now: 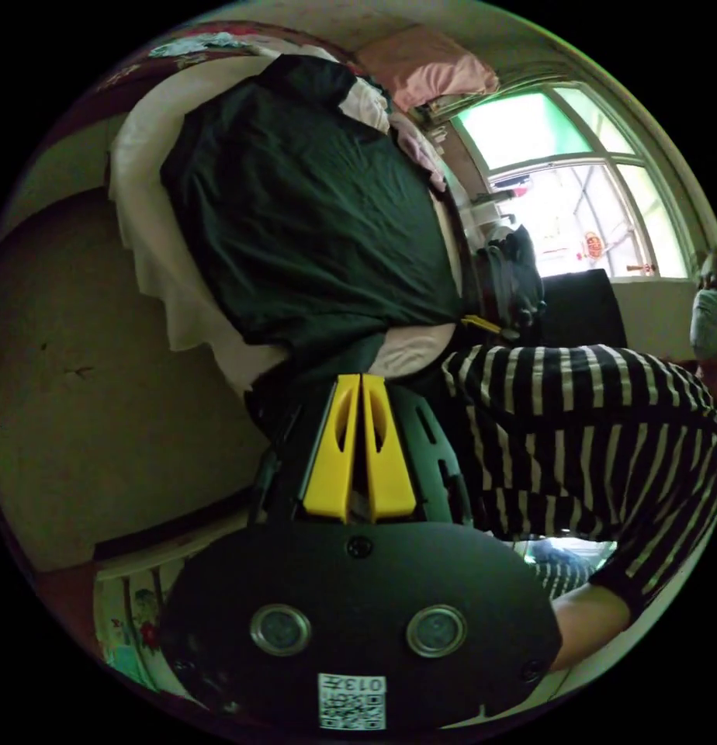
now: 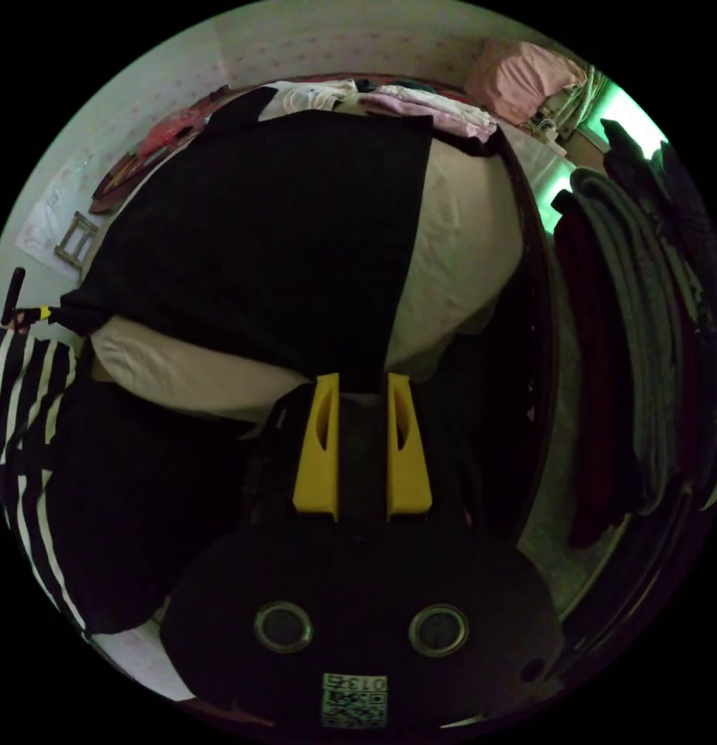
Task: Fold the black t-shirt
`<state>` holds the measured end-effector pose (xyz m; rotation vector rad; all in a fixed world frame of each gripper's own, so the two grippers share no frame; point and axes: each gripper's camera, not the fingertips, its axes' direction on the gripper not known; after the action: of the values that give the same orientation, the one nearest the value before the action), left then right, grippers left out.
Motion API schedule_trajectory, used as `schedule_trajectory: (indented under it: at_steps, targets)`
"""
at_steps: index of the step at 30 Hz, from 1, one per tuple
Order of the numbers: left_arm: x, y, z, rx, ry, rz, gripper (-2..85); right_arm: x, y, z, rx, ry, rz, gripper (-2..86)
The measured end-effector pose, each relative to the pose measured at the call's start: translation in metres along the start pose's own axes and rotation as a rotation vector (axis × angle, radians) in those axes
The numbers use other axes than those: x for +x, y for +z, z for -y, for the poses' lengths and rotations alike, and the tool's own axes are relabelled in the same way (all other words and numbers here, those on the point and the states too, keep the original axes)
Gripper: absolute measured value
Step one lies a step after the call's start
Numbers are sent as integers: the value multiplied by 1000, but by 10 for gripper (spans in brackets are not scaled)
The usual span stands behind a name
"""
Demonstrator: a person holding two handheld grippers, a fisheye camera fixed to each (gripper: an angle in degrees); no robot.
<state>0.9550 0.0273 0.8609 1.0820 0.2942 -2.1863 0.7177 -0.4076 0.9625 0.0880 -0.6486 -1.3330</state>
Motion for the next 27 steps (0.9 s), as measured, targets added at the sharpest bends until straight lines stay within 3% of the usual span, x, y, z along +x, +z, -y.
schedule_trajectory:
  at_steps: [5,16,22,27]
  targets:
    - [3,-15,-12,79,52,-114,-2,28,6,-22,-31,16,29,18]
    - [4,-66,-10,337,101,-228,-2,72,-26,-43,115,39,28,6]
    - [26,-106,88,330,263,-169,0,92,-51,4,217,-4,-6,7]
    - [13,-110,222,231,251,-80,12,106,-21,76,141,-3,-39,11]
